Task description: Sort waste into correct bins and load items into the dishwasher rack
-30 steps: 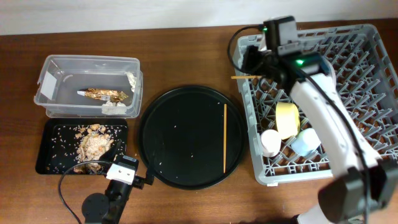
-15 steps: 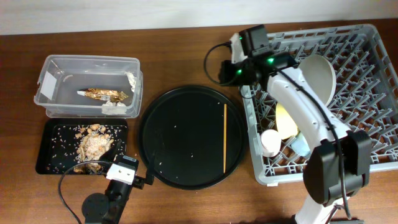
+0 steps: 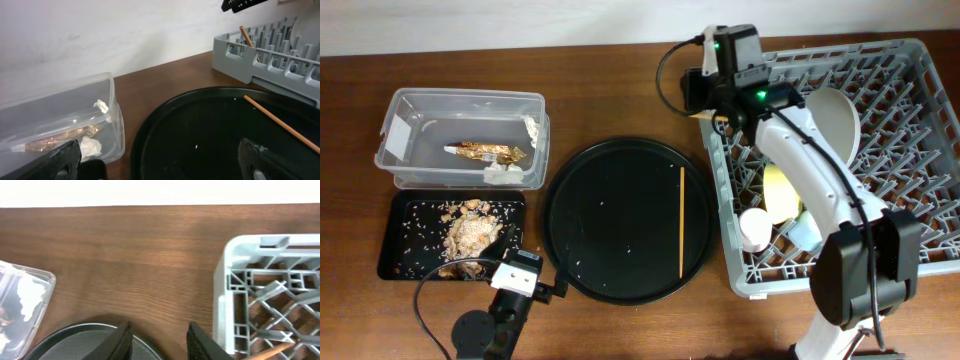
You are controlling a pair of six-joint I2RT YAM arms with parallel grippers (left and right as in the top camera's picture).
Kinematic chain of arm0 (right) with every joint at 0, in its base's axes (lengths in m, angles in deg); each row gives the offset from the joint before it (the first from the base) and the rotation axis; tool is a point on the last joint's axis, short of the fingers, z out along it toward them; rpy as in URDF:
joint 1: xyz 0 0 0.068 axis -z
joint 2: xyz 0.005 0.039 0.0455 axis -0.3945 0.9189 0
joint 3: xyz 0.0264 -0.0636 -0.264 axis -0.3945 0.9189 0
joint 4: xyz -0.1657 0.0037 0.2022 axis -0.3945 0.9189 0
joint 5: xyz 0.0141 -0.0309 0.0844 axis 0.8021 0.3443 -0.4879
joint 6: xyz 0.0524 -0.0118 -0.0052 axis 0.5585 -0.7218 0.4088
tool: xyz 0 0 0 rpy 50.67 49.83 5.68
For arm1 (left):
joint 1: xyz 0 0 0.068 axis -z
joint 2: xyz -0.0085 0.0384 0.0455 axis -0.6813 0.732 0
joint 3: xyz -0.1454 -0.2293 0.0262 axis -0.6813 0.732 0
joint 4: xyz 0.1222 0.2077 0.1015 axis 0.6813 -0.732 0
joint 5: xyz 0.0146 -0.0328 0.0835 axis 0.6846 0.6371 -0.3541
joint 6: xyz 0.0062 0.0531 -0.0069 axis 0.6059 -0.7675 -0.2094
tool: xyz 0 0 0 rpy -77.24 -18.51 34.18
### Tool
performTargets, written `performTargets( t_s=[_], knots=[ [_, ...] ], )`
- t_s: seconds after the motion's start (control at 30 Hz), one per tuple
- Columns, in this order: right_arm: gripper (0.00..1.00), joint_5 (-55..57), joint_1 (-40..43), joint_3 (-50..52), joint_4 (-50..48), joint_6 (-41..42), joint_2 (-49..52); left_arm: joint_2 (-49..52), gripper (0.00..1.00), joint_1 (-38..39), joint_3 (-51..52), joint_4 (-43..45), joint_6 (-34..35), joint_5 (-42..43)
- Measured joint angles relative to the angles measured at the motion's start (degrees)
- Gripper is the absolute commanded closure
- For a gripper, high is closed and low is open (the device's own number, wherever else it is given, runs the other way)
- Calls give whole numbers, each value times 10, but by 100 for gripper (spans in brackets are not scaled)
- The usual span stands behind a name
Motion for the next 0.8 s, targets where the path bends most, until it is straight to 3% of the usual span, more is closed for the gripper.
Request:
performTargets(
  t_s=[0.1, 0.17, 0.3, 0.5, 0.67, 0.73, 0.8],
  knots=[
    [62, -10, 4, -2, 49, -16, 18, 0, 1, 0, 0, 0, 0, 0],
    [70, -33, 3, -2, 105, -38, 29, 0, 1, 0, 0, 0, 0, 0],
    [70, -55, 4, -5, 180, -63, 16, 0, 1, 0, 0, 0, 0, 0],
    [70, -29, 4, -3, 277, -51, -140, 0, 1, 0, 0, 0, 0, 0],
    [65, -21, 1, -6, 365, -38, -179, 0, 1, 0, 0, 0, 0, 0],
    [74, -20, -9, -2, 393, -37, -169, 0, 1, 0, 0, 0, 0, 0],
    [74, -17, -29, 0, 394, -35, -153, 0, 1, 0, 0, 0, 0, 0]
  ],
)
